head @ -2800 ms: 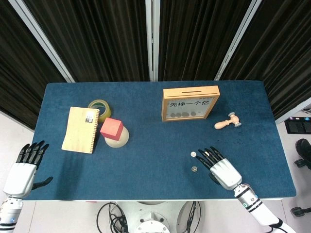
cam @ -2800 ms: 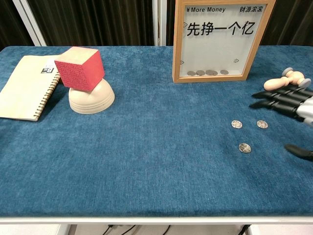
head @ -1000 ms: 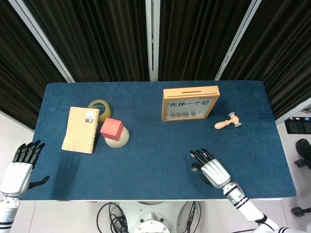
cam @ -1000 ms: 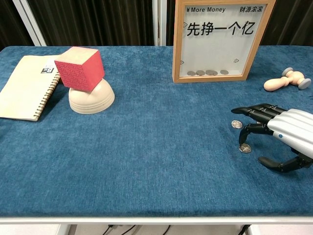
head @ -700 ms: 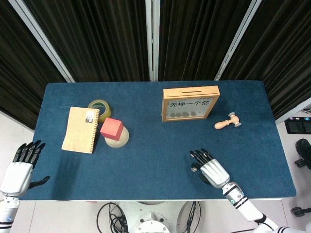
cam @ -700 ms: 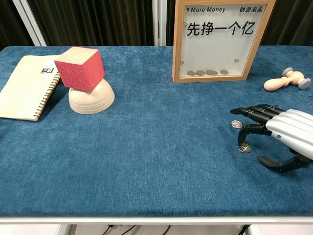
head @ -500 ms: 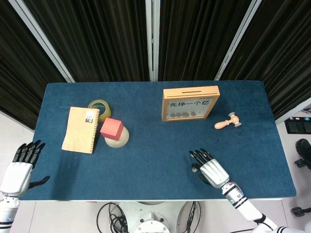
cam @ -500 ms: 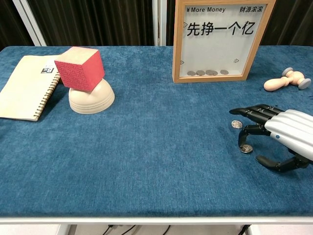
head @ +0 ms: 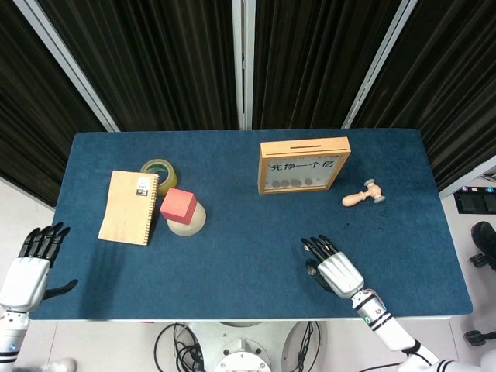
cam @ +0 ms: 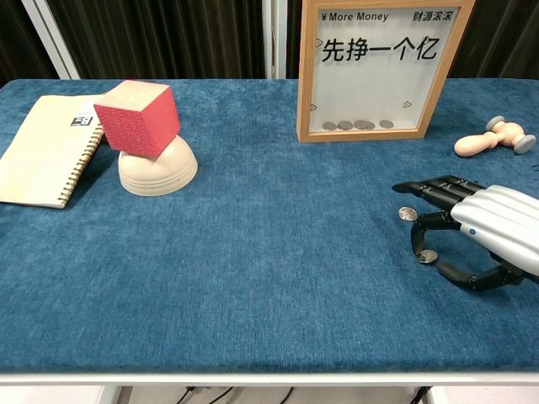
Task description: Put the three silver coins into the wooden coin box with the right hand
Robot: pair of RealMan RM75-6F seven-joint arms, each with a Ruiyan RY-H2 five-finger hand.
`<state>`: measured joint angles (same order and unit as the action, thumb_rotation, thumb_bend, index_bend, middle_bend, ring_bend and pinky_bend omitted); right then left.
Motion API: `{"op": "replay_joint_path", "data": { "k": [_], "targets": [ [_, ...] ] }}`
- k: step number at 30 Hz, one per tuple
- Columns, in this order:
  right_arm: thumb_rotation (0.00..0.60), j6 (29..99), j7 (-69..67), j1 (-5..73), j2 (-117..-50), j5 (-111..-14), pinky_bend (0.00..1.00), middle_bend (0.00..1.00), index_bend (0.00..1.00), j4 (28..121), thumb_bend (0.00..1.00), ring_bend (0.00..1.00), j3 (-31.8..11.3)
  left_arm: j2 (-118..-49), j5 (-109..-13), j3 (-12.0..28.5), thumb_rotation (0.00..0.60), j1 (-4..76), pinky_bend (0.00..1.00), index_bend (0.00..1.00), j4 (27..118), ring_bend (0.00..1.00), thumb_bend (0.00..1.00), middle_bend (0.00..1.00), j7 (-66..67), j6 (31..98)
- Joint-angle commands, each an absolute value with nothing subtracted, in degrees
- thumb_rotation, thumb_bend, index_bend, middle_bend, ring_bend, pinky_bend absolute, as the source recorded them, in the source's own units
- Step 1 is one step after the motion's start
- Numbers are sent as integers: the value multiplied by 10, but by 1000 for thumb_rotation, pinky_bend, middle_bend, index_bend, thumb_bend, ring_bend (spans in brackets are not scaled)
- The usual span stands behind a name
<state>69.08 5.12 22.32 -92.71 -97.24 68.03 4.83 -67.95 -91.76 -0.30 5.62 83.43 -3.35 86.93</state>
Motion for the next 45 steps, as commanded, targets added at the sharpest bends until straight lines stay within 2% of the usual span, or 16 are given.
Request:
{"op": "replay_joint_path", "data": {
  "k": [1,14,21,31,37,45],
  "targets": [
    [600,692,53,223,-929,-972,0,0,503,678,312,0,48,-680,-918,-3,600,56,0,16,831,0,40,0,-38,870],
    [600,700,58,226,-940,-972,0,0,512,667,317,0,45,-684,-921,-2,600,56,0,15,815,0,40,0,-57,876],
    [600,700,58,228,-942,-973,0,0,375,665,317,0,46,-686,-922,-2,600,57,0,16,807,0,40,0,-65,879],
    [600,712,49,230,-944,-979,0,0,341,662,317,0,46,-689,-922,-1,600,57,0,16,801,0,40,0,-73,881],
    [600,721,43,230,-947,-984,0,0,342,656,319,0,46,-688,-923,-2,600,58,0,16,801,0,40,0,-76,880],
    [600,722,40,231,-947,-983,0,0,468,653,360,0,47,-687,-922,-2,600,59,0,16,803,0,40,0,-74,877]
  ]
}}
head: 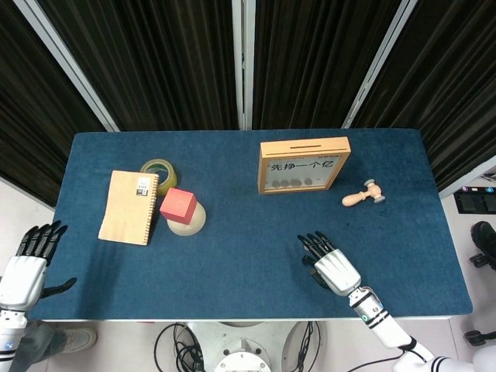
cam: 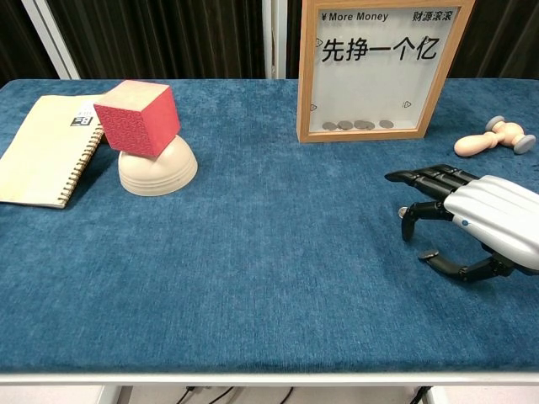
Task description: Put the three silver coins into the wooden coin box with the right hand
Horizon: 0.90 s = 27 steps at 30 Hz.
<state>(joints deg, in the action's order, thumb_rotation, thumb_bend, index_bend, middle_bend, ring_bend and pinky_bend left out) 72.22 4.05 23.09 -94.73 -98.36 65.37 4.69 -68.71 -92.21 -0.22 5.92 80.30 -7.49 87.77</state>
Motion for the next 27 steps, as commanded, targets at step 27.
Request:
{"op": "replay_joint_path", "data": {
  "k": [27],
  "targets": [
    [600,754,38,239,-905,-971,0,0,668,707,364,0,11,-684,-923,-4,600,60,0,16,810,0,40,0,-70,879]
  ]
}}
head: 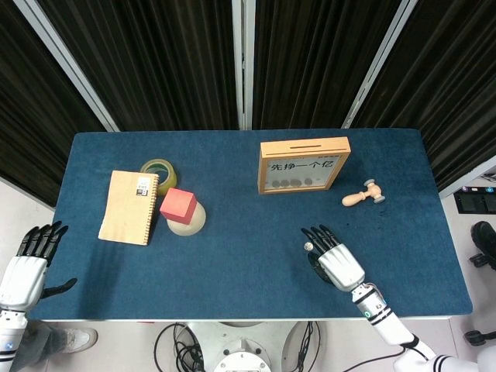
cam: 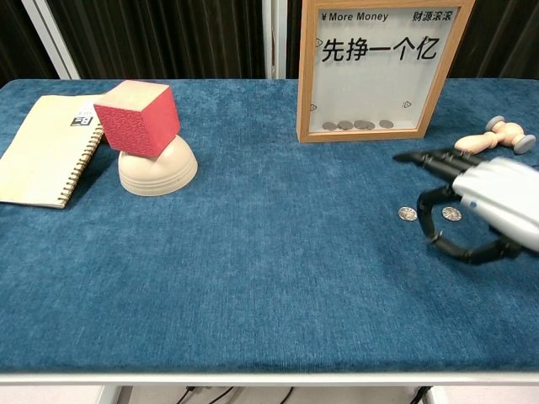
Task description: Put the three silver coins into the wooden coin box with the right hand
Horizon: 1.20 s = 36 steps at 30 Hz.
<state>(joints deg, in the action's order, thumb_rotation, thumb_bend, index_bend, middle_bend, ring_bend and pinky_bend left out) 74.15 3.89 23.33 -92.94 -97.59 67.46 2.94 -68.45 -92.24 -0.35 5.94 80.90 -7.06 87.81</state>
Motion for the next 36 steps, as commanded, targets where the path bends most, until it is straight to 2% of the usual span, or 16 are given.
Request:
{"op": "replay_joint_path", "data": {
  "k": [1,11,15,21,27,36],
  "targets": [
    [600,757,40,242,-894,-969,0,0,673,721,363,0,4,-683,-924,-4,600,60,0,16,811,0,40,0,-69,879],
    [600,762,101,293,-750,-907,0,0,696,911,364,0,-133,-682,-931,-7,600,59,0,16,820,0,40,0,-64,883],
    [600,717,131,326,-704,-839,0,0,701,960,365,0,-192,-682,-935,-8,600,59,0,16,822,0,40,0,-60,885],
    [600,619,188,389,-661,-698,0,0,725,979,369,0,-259,-676,-941,-8,600,61,0,16,834,0,40,0,-50,886],
    [600,550,269,459,-666,-548,0,0,727,957,369,0,-276,-675,-941,-11,600,63,0,16,843,0,40,0,-41,878],
    [600,520,387,561,-676,-344,0,2,746,928,369,0,-265,-669,-941,-11,600,63,0,16,850,0,40,0,-35,878]
  ]
}}
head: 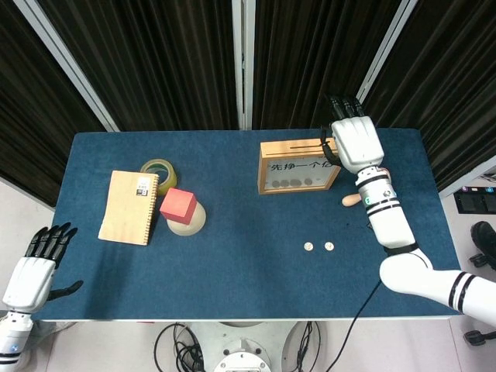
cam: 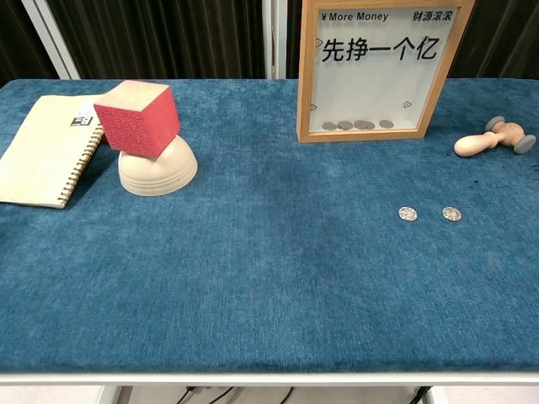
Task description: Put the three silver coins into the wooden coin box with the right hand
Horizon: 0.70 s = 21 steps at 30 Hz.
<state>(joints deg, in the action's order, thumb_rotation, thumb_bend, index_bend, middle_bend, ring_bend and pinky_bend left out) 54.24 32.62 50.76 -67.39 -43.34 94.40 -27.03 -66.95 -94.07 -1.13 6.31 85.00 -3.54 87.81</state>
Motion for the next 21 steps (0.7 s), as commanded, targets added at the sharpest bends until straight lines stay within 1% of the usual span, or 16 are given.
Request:
{"op": "replay_joint_path", "data": {
  "k": [1,4,9,15,21],
  "targets": [
    [600,517,398,571,-675,-321,0,1,754,928,369,0,-262,-669,-941,-11,600,63,0,15,850,0,41,0,-36,878],
    [600,512,430,601,-675,-255,0,0,769,924,370,0,-248,-670,-940,-12,600,62,0,16,849,0,41,0,-37,878],
    [600,504,456,633,-678,-199,0,0,771,915,371,0,-220,-671,-937,-13,600,60,0,15,842,0,40,0,-45,878],
    [600,510,464,656,-692,-181,0,0,766,895,370,0,-194,-671,-935,-12,600,58,0,16,834,0,40,0,-53,881],
    [600,515,450,669,-708,-183,0,0,767,876,370,0,-184,-667,-934,-10,600,57,0,16,834,0,41,0,-55,884]
  ]
}}
